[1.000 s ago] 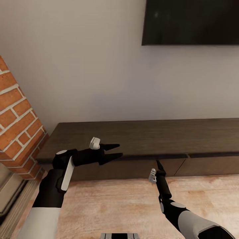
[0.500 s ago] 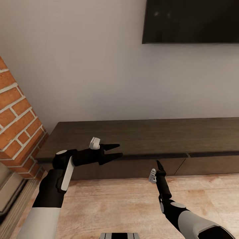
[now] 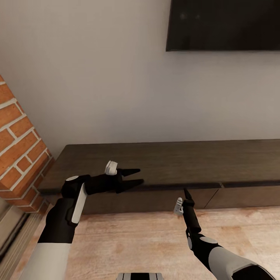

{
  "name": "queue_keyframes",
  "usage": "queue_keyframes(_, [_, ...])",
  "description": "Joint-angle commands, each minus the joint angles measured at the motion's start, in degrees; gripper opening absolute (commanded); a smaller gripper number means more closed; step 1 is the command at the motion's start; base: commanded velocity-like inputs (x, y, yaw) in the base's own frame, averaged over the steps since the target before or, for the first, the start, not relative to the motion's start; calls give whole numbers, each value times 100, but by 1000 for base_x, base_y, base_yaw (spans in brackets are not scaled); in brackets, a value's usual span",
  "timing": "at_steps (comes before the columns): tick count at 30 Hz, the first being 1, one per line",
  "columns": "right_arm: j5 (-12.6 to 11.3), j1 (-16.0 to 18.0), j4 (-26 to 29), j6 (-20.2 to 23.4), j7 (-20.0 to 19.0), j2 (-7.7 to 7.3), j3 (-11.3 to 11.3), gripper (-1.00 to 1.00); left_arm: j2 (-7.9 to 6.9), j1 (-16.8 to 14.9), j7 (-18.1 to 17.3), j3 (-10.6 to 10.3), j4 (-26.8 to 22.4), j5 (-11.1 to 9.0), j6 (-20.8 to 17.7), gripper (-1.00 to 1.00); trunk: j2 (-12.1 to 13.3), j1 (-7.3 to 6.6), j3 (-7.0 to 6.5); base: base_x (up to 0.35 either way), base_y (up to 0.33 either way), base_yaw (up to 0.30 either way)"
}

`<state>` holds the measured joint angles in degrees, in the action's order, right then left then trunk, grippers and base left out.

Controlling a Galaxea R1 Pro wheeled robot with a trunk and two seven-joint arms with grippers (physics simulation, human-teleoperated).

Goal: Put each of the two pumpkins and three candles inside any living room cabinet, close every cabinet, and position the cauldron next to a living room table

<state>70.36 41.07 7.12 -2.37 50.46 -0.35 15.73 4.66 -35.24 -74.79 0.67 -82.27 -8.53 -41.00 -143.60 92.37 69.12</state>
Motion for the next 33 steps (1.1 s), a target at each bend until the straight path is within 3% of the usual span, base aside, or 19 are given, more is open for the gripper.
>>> queue_keyframes(1, [-1, 0, 0, 2, 0, 0, 0, 100, 0, 0, 0, 3, 0, 0, 1, 100, 0, 0, 0, 131, -21, 0])
queue_keyframes(31, [-13, -3, 0, 78, 11, 12, 0, 100, 0, 0, 0, 3, 0, 0, 5, 100, 0, 0, 0, 51, -1, 0])
queue_keyframes(32, [-14, -3, 0, 74, 15, 10, 0, -100, 0, 0, 0, 3, 0, 0, 5, 100, 0, 0, 0, 0, 0, 0])
queue_keyframes(33, [-16, -3, 0, 73, 19, 10, 0, -100, 0, 0, 0, 3, 0, 0, 5, 100, 0, 0, 0, 0, 0, 0])
